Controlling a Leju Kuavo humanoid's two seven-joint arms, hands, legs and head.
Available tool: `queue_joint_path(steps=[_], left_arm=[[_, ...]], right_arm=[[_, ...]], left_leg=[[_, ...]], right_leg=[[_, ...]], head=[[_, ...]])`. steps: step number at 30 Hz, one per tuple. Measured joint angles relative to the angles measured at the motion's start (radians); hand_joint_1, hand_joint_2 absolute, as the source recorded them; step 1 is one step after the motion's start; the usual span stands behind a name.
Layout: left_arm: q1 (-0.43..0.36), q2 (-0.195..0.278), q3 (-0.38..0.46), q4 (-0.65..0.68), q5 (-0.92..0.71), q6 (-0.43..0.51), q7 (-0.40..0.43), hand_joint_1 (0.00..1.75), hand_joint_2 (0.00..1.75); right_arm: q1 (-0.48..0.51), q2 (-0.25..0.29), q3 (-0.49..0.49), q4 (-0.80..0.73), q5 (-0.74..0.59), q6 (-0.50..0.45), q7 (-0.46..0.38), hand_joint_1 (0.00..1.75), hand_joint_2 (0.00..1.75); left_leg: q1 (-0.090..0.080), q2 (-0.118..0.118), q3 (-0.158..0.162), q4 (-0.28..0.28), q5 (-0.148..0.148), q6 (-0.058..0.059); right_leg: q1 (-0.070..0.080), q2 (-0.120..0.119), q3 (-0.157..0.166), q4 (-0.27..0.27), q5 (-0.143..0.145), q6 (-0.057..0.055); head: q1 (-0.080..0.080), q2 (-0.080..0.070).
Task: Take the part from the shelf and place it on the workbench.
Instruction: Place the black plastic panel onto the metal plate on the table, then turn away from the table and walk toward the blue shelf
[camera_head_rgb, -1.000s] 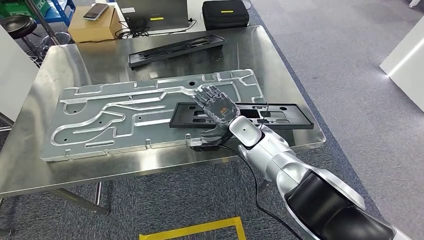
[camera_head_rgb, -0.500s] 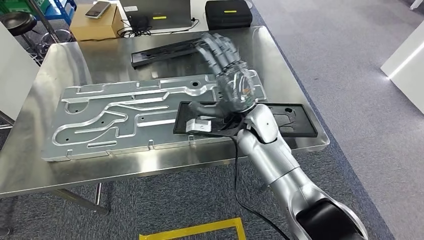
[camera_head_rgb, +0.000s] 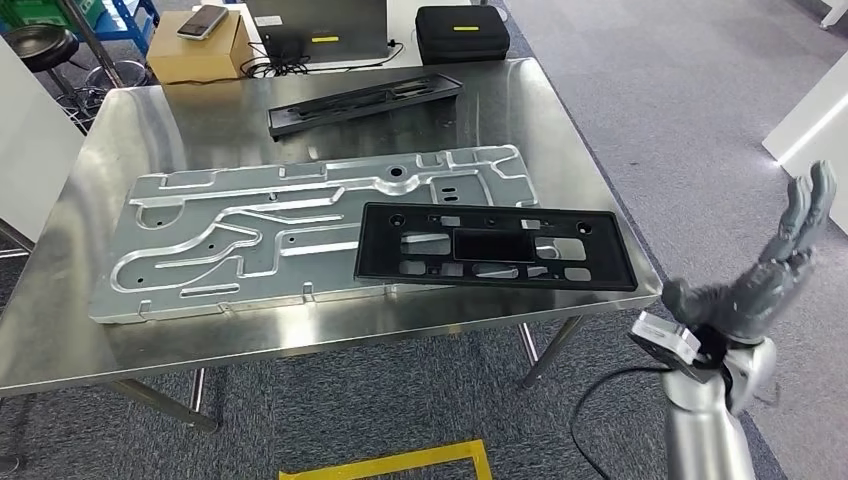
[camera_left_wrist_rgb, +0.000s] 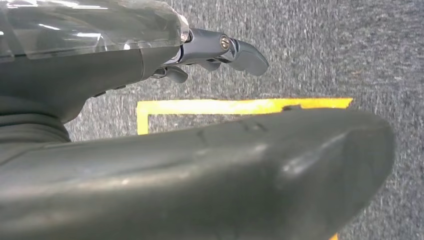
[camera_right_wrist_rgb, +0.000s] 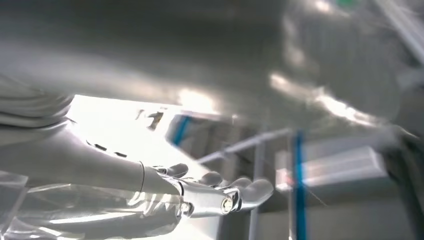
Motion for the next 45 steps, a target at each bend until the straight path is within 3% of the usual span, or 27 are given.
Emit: queue_joint_path(steps=[2, 5, 7, 8, 9, 11, 12, 13, 16, 18, 20, 22, 23, 24, 26, 28, 29, 31, 33, 36, 37, 38, 39, 40, 41, 43, 45], left_arm=[[0.004, -0.002, 0.011, 0.0, -0.004, -0.004, -0.003, 0.0, 0.0], [0.007, -0.005, 0.024, 0.0, -0.013, -0.011, -0.007, 0.0, 0.0], [0.009, -0.006, 0.033, 0.0, -0.026, -0.012, -0.008, 0.0, 0.0], [0.009, -0.006, 0.038, 0.0, -0.034, -0.013, -0.009, 0.0, 0.0], [0.01, -0.007, 0.042, 0.0, -0.04, -0.014, -0.009, 0.0, 0.0], [0.009, -0.008, 0.048, 0.0, -0.048, -0.018, -0.011, 0.0, 0.0], [0.008, -0.009, 0.051, 0.0, -0.051, -0.019, -0.012, 0.0, 0.0], [0.008, -0.01, 0.055, 0.0, -0.054, -0.021, -0.013, 0.0, 0.0], [0.008, -0.013, 0.064, 0.0, -0.06, -0.022, -0.015, 0.0, 0.0], [0.009, -0.017, 0.066, 0.0, -0.064, -0.022, -0.014, 0.0, 0.0], [0.01, -0.02, 0.071, 0.0, -0.068, -0.022, -0.012, 0.0, 0.0], [0.014, -0.025, 0.08, 0.0, -0.07, -0.02, -0.01, 0.0, 0.0], [0.017, -0.028, 0.084, 0.0, -0.07, -0.018, -0.008, 0.0, 0.0], [0.02, -0.031, 0.087, 0.0, -0.071, -0.016, -0.007, 0.0, 0.0], [0.024, -0.037, 0.091, 0.0, -0.073, -0.013, -0.005, 0.0, 0.0], [0.024, -0.043, 0.095, 0.0, -0.078, -0.012, -0.003, 0.0, 0.0], [0.023, -0.046, 0.096, 0.0, -0.082, -0.011, -0.001, 0.0, 0.0], [0.025, -0.05, 0.097, 0.0, -0.091, -0.012, 0.002, 0.0, 0.0], [0.029, -0.052, 0.098, 0.001, -0.104, -0.015, 0.007, 0.0, 0.0], [0.031, -0.055, 0.098, 0.001, -0.118, -0.022, 0.013, 0.0, 0.0], [0.03, -0.055, 0.098, 0.001, -0.12, -0.023, 0.015, 0.0, 0.0], [0.029, -0.055, 0.098, 0.001, -0.123, -0.024, 0.017, 0.0, 0.0], [0.029, -0.055, 0.098, 0.001, -0.127, -0.024, 0.02, 0.0, 0.0], [0.029, -0.055, 0.098, 0.001, -0.13, -0.023, 0.023, 0.0, 0.0], [0.028, -0.055, 0.098, 0.001, -0.134, -0.023, 0.026, 0.0, 0.0], [0.024, -0.055, 0.097, 0.0, -0.145, -0.022, 0.027, 0.0, 0.0], [0.021, -0.055, 0.095, 0.0, -0.158, -0.022, 0.026, 0.0, 0.0]], right_arm=[[0.083, -0.008, -0.078, -0.007, -0.03, 0.0, 0.0, 0.0, 0.0], [0.193, -0.008, -0.175, 0.0, -0.066, 0.001, -0.001, 0.0, 0.0], [0.24, -0.004, -0.222, 0.029, -0.073, 0.003, -0.002, 0.0, 0.0], [0.259, 0.0, -0.245, 0.053, -0.073, 0.005, -0.002, 0.0, 0.0], [0.275, 0.004, -0.266, 0.079, -0.071, 0.009, -0.002, 0.0, 0.0], [0.294, 0.014, -0.311, 0.139, -0.062, 0.025, -0.002, 0.0, 0.0], [0.296, 0.018, -0.333, 0.172, -0.053, 0.037, -0.002, 0.0, 0.0], [0.295, 0.023, -0.356, 0.211, -0.043, 0.052, -0.002, 0.0, 0.0], [0.289, 0.032, -0.419, 0.34, -0.021, 0.091, -0.002, 0.0, 0.0], [0.283, 0.036, -0.468, 0.452, -0.01, 0.11, -0.002, 0.0, 0.0], [0.268, 0.036, -0.52, 0.594, -0.007, 0.122, 0.0, 0.0, 0.0], [0.25, 0.034, -0.564, 0.762, -0.007, 0.126, 0.012, 0.0, 0.0], [0.242, 0.034, -0.582, 0.845, -0.002, 0.126, 0.024, 0.0, 0.0], [0.235, 0.033, -0.597, 0.914, 0.007, 0.127, 0.04, 0.0, 0.0], [0.215, 0.033, -0.617, 1.039, 0.042, 0.127, 0.104, 0.0, 0.0], [0.19, 0.035, -0.627, 1.156, 0.089, 0.142, 0.214, 0.0, 0.0], [0.182, 0.036, -0.629, 1.206, 0.11, 0.154, 0.271, 0.0, 0.0], [0.172, 0.043, -0.63, 1.286, 0.134, 0.184, 0.359, 0.0, 0.0], [0.162, 0.051, -0.634, 1.346, 0.143, 0.228, 0.427, 0.0, 0.0], [0.154, 0.065, -0.639, 1.406, 0.157, 0.318, 0.517, 0.0, 0.0], [0.153, 0.071, -0.64, 1.424, 0.162, 0.346, 0.54, 0.0, 0.0], [0.151, 0.076, -0.64, 1.439, 0.165, 0.372, 0.556, 0.0, 0.0], [0.149, 0.081, -0.64, 1.451, 0.167, 0.396, 0.569, 0.0, 0.0], [0.147, 0.085, -0.64, 1.46, 0.167, 0.416, 0.576, 0.0, 0.0], [0.144, 0.089, -0.641, 1.467, 0.167, 0.434, 0.579, 0.0, 0.0], [0.139, 0.096, -0.643, 1.477, 0.166, 0.464, 0.583, 0.0, 0.0], [0.135, 0.101, -0.645, 1.486, 0.166, 0.491, 0.594, 0.0, 0.0]], left_leg=[[-0.002, 0.002, -0.005, 0.021, -0.026, -0.009], [0.001, 0.006, -0.059, 0.187, -0.142, -0.019], [0.003, 0.006, -0.078, 0.272, -0.181, -0.023], [0.004, 0.006, -0.061, 0.259, -0.173, -0.024], [0.004, 0.006, -0.025, 0.207, -0.149, -0.023], [0.003, 0.005, 0.066, 0.058, -0.103, -0.018], [0.001, 0.004, 0.095, 0.007, -0.089, -0.013], [-0.002, 0.003, 0.109, -0.02, -0.083, -0.007], [-0.006, 0.004, 0.1, -0.027, -0.061, 0.012], [-0.003, 0.008, 0.085, -0.033, -0.04, 0.027], [-0.002, 0.011, 0.061, -0.034, -0.02, 0.035], [-0.004, 0.012, 0.034, -0.031, -0.001, 0.034], [-0.004, 0.011, 0.021, -0.029, 0.007, 0.033], [-0.005, 0.011, 0.008, -0.026, 0.014, 0.03], [-0.006, 0.012, -0.01, -0.02, 0.026, 0.023], [-0.007, 0.015, -0.018, -0.017, 0.038, 0.012], [-0.006, 0.016, -0.019, -0.017, 0.045, 0.006], [-0.005, 0.016, -0.021, -0.02, 0.057, -0.008], [-0.004, 0.014, -0.039, 0.008, 0.018, -0.019], [0.0, 0.013, -0.08, 0.17, -0.132, -0.027], [0.0, 0.013, -0.084, 0.225, -0.157, -0.029], [0.0, 0.013, -0.076, 0.256, -0.155, -0.029], [0.0, 0.013, -0.052, 0.256, -0.133, -0.027], [-0.001, 0.013, -0.013, 0.22, -0.102, -0.024], [-0.003, 0.013, 0.042, 0.155, -0.082, -0.017], [-0.008, 0.013, 0.147, 0.005, -0.088, -0.005], [-0.013, 0.013, 0.183, -0.066, -0.103, 0.003]], right_leg=[[-0.007, -0.003, 0.004, -0.012, 0.01, -0.007], [-0.012, -0.008, -0.002, -0.017, 0.018, -0.014], [-0.012, -0.008, -0.011, -0.013, 0.022, -0.015], [-0.013, -0.008, -0.016, -0.011, 0.025, -0.013], [-0.013, -0.007, -0.02, -0.008, 0.027, -0.011], [-0.013, -0.005, -0.027, -0.001, 0.033, -0.003], [-0.013, -0.004, -0.03, 0.002, 0.036, 0.002], [-0.012, -0.003, -0.031, 0.003, 0.04, 0.007], [-0.016, 0.0, -0.032, 0.0, 0.052, 0.027], [-0.021, 0.003, -0.048, 0.032, 0.009, 0.039], [-0.025, 0.004, -0.083, 0.139, -0.091, 0.049], [-0.027, 0.004, -0.107, 0.258, -0.154, 0.055], [-0.028, 0.004, -0.099, 0.28, -0.151, 0.056], [-0.028, 0.004, -0.071, 0.261, -0.13, 0.055], [-0.028, 0.004, 0.033, 0.127, -0.089, 0.047], [-0.022, 0.006, 0.117, 0.002, -0.083, 0.035], [-0.018, 0.007, 0.134, -0.028, -0.087, 0.029], [-0.017, 0.005, 0.125, -0.035, -0.074, 0.015], [-0.02, 0.002, 0.104, -0.04, -0.052, -0.003], [-0.016, 0.0, 0.061, -0.04, -0.017, -0.017], [-0.014, -0.001, 0.045, -0.038, -0.006, -0.018], [-0.011, -0.002, 0.029, -0.035, 0.005, -0.018], [-0.009, -0.002, 0.012, -0.031, 0.016, -0.017], [-0.007, -0.002, -0.004, -0.026, 0.025, -0.017], [-0.006, -0.002, -0.018, -0.021, 0.034, -0.015], [-0.003, -0.002, -0.036, -0.012, 0.051, -0.008], [-0.004, -0.006, -0.041, -0.013, 0.07, 0.003]], head=[[0.0, 0.0], [0.0, 0.0], [0.0, 0.0], [0.0, 0.0], [0.0, 0.0], [0.0, 0.0], [0.0, 0.0], [0.0, 0.0], [0.0, 0.0], [0.0, 0.0], [0.0, 0.0], [0.0, 0.0], [0.0, 0.0], [0.0, 0.0], [0.0, 0.0], [0.0, 0.0], [0.0, 0.0], [0.0, 0.0], [0.0, 0.0], [-0.001, 0.0], [-0.001, 0.0], [-0.001, 0.0], [-0.001, 0.0], [-0.001, 0.0], [-0.001, 0.0], [-0.001, 0.0], [-0.001, 0.0]])
